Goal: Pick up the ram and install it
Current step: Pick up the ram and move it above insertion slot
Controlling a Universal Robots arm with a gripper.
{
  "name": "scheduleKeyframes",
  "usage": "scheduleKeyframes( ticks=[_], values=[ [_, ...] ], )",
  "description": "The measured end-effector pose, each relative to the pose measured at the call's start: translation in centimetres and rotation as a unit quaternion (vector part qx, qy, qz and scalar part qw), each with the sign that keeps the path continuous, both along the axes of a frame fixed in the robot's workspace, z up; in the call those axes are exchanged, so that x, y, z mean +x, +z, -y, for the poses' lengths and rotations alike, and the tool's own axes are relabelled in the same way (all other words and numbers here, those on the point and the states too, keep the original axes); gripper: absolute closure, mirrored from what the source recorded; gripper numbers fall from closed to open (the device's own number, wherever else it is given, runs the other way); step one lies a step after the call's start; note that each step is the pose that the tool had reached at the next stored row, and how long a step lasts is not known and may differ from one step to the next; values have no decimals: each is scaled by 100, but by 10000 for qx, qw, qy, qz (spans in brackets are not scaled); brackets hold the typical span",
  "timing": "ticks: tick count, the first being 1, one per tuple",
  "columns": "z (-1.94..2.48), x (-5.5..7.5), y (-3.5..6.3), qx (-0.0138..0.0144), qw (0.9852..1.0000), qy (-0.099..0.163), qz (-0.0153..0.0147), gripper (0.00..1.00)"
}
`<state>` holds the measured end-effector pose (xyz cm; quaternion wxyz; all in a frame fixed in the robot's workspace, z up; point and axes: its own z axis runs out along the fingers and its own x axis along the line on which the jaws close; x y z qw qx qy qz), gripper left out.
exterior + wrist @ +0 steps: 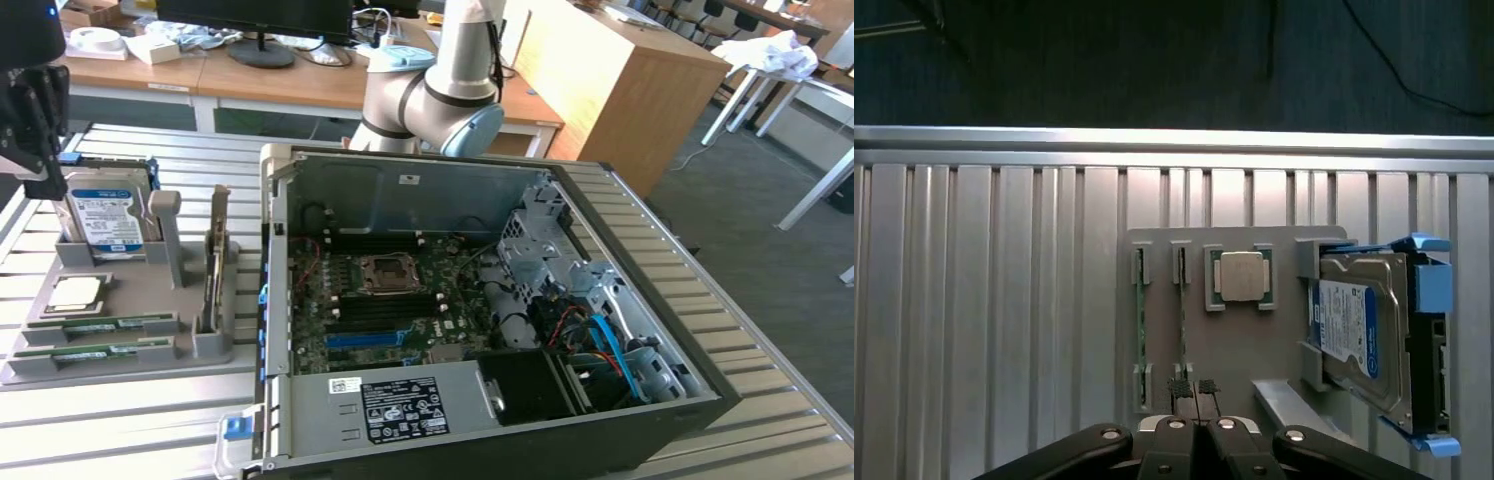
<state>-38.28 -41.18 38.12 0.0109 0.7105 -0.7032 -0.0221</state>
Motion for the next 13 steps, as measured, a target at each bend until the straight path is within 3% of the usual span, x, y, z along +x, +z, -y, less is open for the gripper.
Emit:
scheduleKeyframes(
  ticks=[3,13],
  values=[
    [0,0,-1,0,9999,119,0,90],
    [3,29,-2,0,9999,146,1,90]
  ],
)
